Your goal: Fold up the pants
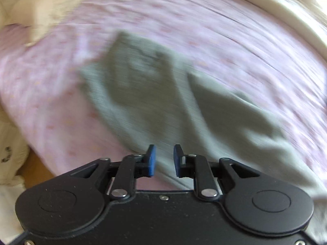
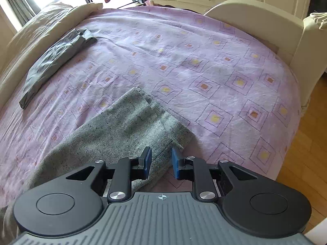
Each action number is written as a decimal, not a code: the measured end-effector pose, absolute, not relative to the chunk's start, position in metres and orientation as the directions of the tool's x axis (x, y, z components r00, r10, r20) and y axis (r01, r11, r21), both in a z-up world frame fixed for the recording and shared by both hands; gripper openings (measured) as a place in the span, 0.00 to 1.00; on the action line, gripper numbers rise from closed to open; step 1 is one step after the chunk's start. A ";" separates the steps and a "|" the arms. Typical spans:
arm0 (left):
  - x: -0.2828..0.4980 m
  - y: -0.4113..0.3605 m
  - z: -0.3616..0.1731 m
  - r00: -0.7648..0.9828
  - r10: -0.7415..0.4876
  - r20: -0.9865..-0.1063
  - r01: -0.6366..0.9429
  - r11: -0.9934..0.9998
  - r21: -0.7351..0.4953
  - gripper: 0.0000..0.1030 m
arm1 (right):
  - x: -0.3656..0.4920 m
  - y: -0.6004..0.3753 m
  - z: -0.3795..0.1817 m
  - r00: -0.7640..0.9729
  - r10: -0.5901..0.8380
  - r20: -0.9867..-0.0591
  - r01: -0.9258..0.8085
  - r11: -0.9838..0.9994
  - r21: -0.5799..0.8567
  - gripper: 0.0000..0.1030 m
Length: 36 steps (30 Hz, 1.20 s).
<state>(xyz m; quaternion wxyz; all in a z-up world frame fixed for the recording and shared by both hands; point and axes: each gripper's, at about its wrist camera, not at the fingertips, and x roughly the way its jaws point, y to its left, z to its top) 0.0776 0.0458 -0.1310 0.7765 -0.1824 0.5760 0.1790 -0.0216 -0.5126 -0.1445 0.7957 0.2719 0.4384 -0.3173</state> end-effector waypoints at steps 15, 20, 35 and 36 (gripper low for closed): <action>0.105 -0.116 -0.182 0.162 -0.126 -0.979 -0.053 0.989 -0.136 0.29 | -0.031 -0.519 -0.145 0.531 -0.156 -0.833 0.677 0.669 0.306 0.20; 0.114 -0.104 -0.214 0.044 -0.140 -0.989 -0.203 0.968 -0.146 0.30 | -0.026 -0.519 -0.141 0.528 -0.152 -0.836 0.658 0.696 0.289 0.06; 0.116 -0.083 -0.175 0.137 -0.103 -0.985 -0.130 0.984 -0.121 0.43 | -0.012 -0.545 -0.143 0.453 -0.237 -0.859 0.632 0.765 0.122 0.05; 0.116 -0.086 -0.181 0.123 -0.083 -0.989 -0.119 0.988 -0.098 0.43 | -0.012 -0.542 -0.144 0.443 -0.239 -0.864 0.625 0.774 0.106 0.05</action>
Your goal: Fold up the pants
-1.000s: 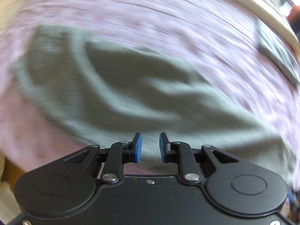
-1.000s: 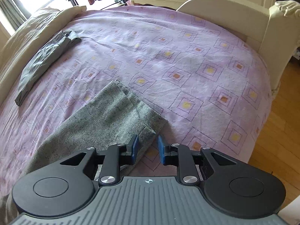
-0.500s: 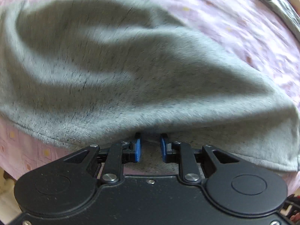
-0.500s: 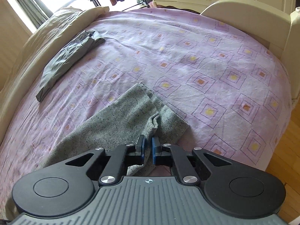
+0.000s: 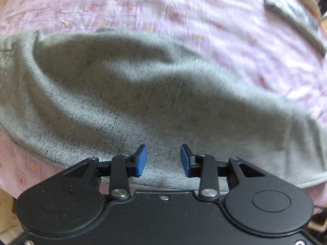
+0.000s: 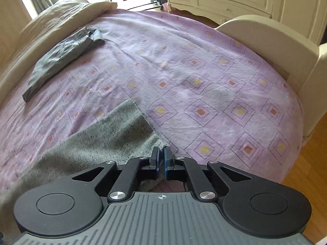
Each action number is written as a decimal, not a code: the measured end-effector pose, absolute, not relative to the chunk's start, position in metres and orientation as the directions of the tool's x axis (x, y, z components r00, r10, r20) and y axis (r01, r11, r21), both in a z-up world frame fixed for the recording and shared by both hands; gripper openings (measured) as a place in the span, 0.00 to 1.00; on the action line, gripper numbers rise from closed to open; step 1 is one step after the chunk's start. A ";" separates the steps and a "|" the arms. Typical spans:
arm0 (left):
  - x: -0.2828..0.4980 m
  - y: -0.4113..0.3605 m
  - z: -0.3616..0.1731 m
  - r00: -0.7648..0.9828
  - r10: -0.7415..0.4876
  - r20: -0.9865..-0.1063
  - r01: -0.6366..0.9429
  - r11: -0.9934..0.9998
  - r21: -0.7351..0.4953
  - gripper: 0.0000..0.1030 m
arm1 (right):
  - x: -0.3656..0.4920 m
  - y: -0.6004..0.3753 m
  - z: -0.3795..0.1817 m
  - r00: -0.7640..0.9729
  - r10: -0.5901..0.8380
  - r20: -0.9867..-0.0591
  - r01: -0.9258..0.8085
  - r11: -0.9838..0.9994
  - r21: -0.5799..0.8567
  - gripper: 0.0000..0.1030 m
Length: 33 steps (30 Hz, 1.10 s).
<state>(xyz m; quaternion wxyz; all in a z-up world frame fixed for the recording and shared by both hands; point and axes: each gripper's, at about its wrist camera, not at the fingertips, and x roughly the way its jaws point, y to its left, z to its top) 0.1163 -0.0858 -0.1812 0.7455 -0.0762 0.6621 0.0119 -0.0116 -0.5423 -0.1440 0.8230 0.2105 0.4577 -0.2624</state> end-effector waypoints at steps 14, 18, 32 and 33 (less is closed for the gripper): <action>0.104 -0.012 -0.162 0.176 0.035 -0.984 -0.190 0.982 0.001 0.45 | -0.007 -0.494 -0.096 0.521 -0.370 -0.769 0.547 0.836 -0.031 0.08; 0.117 0.041 -0.174 0.141 0.088 -0.986 -0.303 0.952 0.042 0.45 | 0.019 -0.451 -0.091 0.581 -0.247 -0.776 0.409 0.912 0.016 0.08; 0.145 0.104 -0.145 0.183 0.025 -0.983 0.074 0.997 0.039 0.47 | 0.149 -0.196 -0.104 0.464 0.260 -0.847 -0.156 0.965 0.211 0.09; 0.152 0.116 -0.142 0.196 0.030 -0.980 0.054 0.998 0.041 0.47 | 0.160 -0.180 -0.106 0.453 0.280 -0.846 -0.192 0.958 0.215 0.10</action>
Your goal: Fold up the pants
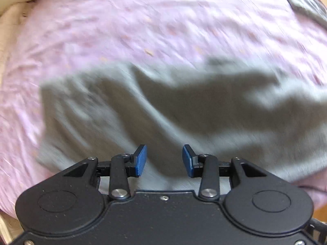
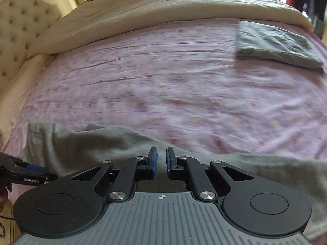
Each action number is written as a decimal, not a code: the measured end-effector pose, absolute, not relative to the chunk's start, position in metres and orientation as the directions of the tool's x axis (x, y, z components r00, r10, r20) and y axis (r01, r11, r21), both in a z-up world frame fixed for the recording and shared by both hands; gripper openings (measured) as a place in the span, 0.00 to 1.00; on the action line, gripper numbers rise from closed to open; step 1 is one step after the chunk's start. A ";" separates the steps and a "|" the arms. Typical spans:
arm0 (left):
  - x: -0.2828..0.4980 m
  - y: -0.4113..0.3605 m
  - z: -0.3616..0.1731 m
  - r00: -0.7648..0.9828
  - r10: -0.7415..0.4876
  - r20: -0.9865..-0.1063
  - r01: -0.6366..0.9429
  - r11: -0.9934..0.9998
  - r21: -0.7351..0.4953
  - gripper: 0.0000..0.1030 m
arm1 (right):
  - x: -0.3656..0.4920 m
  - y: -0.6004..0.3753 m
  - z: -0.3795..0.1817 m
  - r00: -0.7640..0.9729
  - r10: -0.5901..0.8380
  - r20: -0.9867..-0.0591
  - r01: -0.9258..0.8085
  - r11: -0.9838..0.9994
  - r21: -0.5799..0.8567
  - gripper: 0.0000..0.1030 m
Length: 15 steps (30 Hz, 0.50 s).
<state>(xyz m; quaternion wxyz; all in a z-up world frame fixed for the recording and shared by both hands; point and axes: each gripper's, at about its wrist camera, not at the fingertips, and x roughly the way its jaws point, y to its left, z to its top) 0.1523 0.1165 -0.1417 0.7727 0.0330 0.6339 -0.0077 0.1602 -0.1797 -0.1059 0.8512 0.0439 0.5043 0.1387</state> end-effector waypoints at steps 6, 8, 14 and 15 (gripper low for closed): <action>0.193 0.179 -0.154 0.177 0.060 -0.982 -0.103 0.994 0.042 0.49 | 0.224 -0.093 -0.127 0.379 0.351 -0.856 -0.354 0.910 0.216 0.26; 0.189 0.193 -0.169 0.143 0.041 -0.989 -0.118 0.993 0.024 0.54 | 0.240 -0.072 -0.135 0.352 0.349 -0.869 -0.393 0.897 0.201 0.26; 0.171 0.196 -0.169 0.146 0.021 -0.989 -0.070 0.997 0.010 0.57 | 0.264 -0.039 -0.165 0.236 0.375 -0.897 -0.474 0.850 0.230 0.32; 0.170 0.194 -0.168 0.149 0.025 -0.989 -0.070 0.997 0.015 0.57 | 0.264 -0.037 -0.172 0.203 0.373 -0.905 -0.474 0.846 0.242 0.32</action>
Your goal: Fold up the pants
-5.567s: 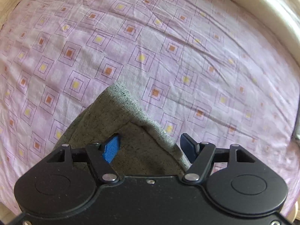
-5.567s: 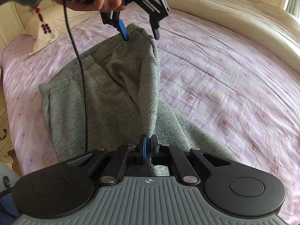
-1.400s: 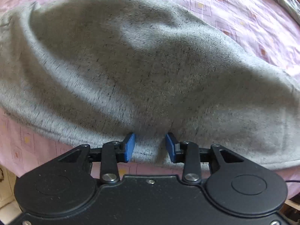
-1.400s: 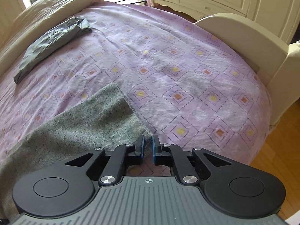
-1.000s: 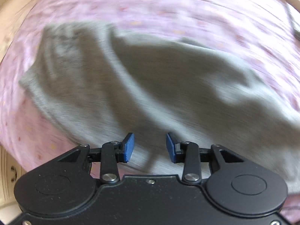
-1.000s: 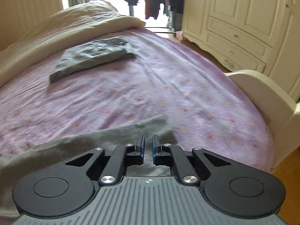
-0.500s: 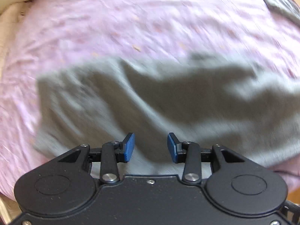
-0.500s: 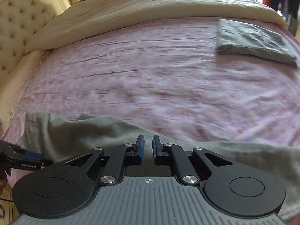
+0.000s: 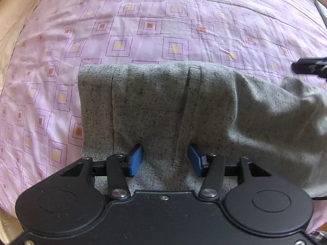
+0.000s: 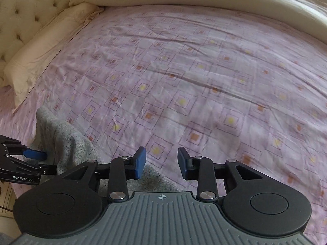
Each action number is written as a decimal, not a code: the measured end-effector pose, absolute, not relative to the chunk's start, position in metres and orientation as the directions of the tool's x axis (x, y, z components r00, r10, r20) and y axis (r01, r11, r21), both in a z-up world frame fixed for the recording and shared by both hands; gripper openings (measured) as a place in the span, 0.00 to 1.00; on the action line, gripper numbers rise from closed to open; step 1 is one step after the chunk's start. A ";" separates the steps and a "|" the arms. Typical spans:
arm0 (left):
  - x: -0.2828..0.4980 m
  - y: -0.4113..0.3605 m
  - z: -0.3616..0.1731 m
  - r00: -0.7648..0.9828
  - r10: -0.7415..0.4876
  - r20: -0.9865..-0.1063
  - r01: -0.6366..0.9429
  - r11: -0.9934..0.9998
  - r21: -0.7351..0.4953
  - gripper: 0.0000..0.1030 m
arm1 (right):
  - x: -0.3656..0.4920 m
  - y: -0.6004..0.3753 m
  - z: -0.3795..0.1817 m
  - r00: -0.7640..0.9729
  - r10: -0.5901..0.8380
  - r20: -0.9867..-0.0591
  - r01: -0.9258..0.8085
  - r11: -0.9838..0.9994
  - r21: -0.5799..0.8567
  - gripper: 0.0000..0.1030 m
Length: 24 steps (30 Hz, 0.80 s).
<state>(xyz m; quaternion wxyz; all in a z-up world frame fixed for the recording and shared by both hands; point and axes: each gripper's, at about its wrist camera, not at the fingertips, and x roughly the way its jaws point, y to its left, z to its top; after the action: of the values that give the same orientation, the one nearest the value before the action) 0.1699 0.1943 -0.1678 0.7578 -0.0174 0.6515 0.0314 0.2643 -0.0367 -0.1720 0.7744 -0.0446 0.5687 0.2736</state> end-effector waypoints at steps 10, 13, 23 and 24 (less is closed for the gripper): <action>0.176 0.206 -0.176 0.148 -0.013 -0.989 -0.086 0.996 -0.026 0.57 | 0.192 -0.044 -0.156 0.170 0.407 -0.898 -0.476 0.831 0.287 0.05; 0.177 0.206 -0.165 0.160 -0.022 -0.987 -0.085 0.996 -0.036 0.53 | 0.162 -0.036 -0.156 0.168 0.387 -0.907 -0.508 0.822 0.257 0.05; 0.171 0.226 -0.184 0.126 0.105 -0.987 -0.121 0.989 0.089 0.59 | 0.203 -0.061 -0.143 0.373 0.395 -0.839 -0.200 0.918 0.343 0.03; 0.164 0.230 -0.183 0.147 0.099 -0.984 -0.123 0.989 0.081 0.61 | 0.220 -0.068 -0.145 0.401 0.380 -0.834 -0.138 0.925 0.354 0.03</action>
<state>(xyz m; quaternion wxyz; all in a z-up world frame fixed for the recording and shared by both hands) 0.1644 0.2297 -0.1835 0.7572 -0.0091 0.6490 0.0731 0.2204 -0.0684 -0.1445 0.8290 0.1150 0.5245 0.1561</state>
